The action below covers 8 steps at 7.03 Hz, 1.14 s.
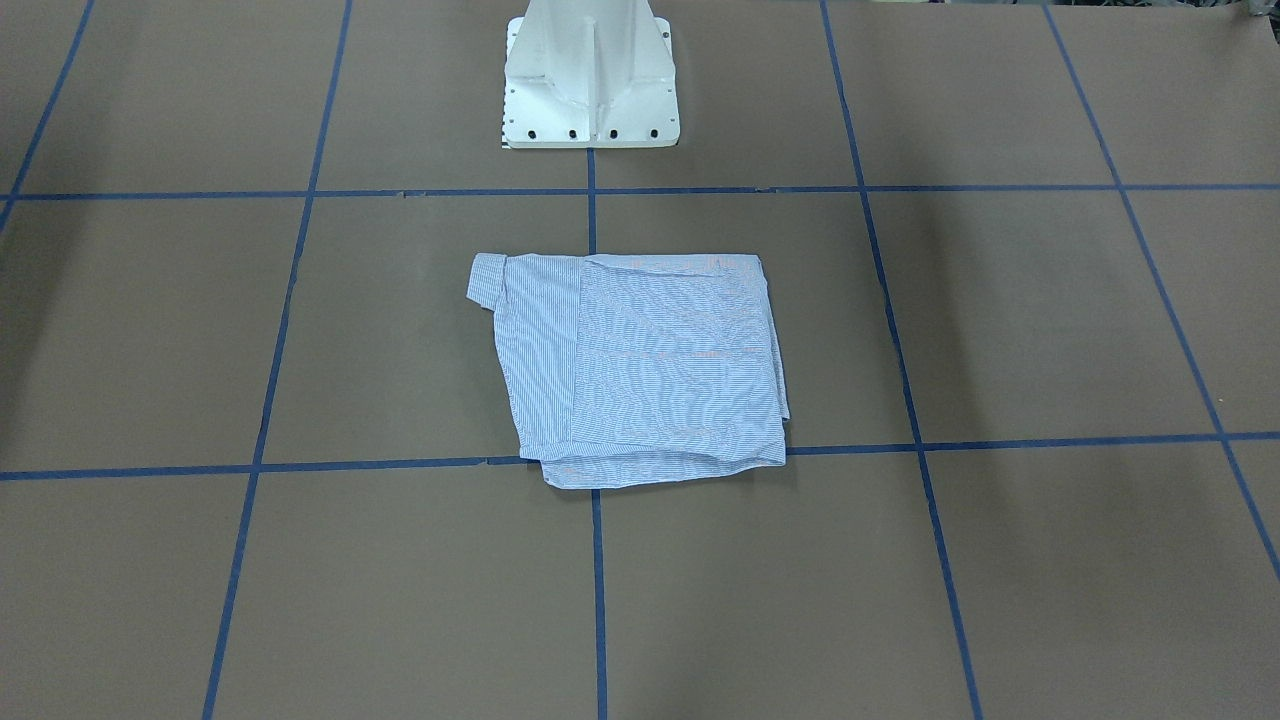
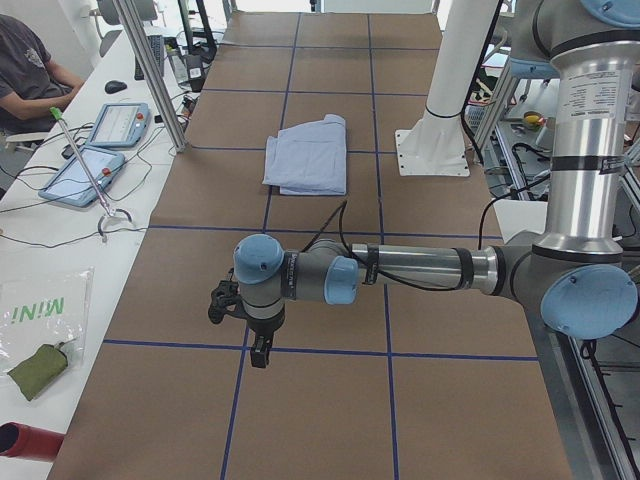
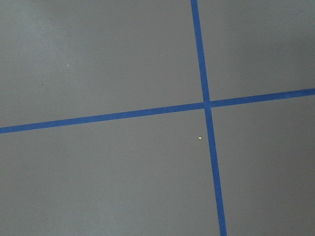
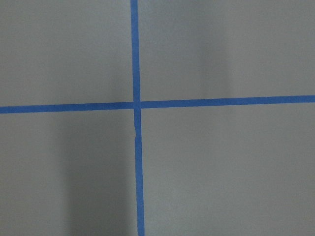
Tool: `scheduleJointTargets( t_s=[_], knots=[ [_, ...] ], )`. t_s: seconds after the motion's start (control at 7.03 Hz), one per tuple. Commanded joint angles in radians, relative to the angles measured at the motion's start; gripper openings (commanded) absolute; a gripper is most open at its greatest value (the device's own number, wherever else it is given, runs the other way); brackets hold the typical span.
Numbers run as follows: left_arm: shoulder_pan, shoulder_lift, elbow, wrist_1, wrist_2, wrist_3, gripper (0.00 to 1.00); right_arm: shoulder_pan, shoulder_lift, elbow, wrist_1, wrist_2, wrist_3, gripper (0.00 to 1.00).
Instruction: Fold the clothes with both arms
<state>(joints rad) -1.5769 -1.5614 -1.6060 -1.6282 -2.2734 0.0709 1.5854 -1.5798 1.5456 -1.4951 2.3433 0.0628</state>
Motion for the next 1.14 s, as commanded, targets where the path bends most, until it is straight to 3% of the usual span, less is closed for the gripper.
scheduleJointTargets(
  t_s=[0.0, 0.57, 1.0],
  knots=[
    [0.0, 0.001, 0.001, 0.001, 0.0, 0.0, 1.0, 0.034, -0.014, 0.048, 0.001, 0.007, 0.008, 1.0],
    [0.0, 0.006, 0.001, -0.001, 0.0, 0.001, 1.0, 0.034, -0.02, 0.074, -0.063, 0.008, 0.008, 1.0],
    [0.0, 0.007, 0.001, -0.001, 0.0, 0.001, 1.0, 0.031, -0.023, 0.022, -0.065, 0.007, 0.005, 1.0]
  ],
)
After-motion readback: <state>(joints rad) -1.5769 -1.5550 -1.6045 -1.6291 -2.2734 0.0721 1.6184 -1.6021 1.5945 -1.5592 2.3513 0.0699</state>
